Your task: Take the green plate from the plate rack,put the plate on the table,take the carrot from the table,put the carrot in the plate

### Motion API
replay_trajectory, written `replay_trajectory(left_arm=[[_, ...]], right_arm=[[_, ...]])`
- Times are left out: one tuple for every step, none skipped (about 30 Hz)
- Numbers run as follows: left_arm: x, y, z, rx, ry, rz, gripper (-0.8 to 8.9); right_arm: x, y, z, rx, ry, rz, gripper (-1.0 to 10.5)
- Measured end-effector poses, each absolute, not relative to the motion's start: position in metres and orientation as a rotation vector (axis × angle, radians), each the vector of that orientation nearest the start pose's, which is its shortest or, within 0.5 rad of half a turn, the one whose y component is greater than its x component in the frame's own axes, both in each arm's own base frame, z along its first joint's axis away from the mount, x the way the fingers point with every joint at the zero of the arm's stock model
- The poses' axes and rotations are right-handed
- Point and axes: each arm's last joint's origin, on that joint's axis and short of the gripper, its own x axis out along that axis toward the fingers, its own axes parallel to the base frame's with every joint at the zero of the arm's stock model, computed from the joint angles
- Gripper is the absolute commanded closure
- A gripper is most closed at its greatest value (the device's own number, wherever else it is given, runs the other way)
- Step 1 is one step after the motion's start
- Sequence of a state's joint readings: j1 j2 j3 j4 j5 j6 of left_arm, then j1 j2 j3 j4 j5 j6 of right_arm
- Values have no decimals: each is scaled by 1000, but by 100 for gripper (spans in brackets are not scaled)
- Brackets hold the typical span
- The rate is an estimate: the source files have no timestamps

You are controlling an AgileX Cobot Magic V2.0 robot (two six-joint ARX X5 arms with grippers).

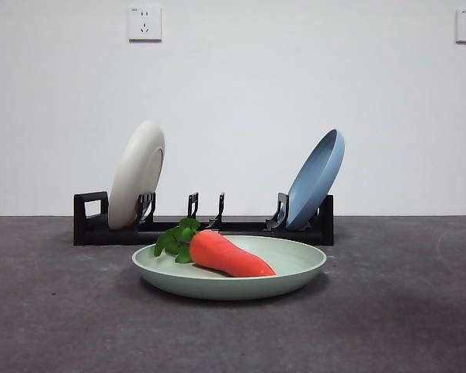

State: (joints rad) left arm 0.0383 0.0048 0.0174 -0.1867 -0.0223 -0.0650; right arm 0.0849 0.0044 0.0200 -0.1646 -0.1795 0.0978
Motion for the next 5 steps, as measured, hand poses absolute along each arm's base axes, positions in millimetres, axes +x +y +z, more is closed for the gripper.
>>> replay_trajectory(left_arm=[[95, 4, 151, -66, 172, 66, 817], [95, 4, 151, -66, 172, 66, 817], [95, 4, 151, -66, 172, 66, 817], [95, 4, 151, -66, 172, 66, 817], [95, 4, 151, -66, 172, 66, 817]], right_arm=[[94, 13, 154, 104, 162, 256, 946], [94, 13, 154, 104, 162, 256, 946], [94, 13, 154, 104, 162, 256, 946], [94, 13, 154, 104, 162, 256, 946], [94, 13, 154, 104, 162, 256, 946]])
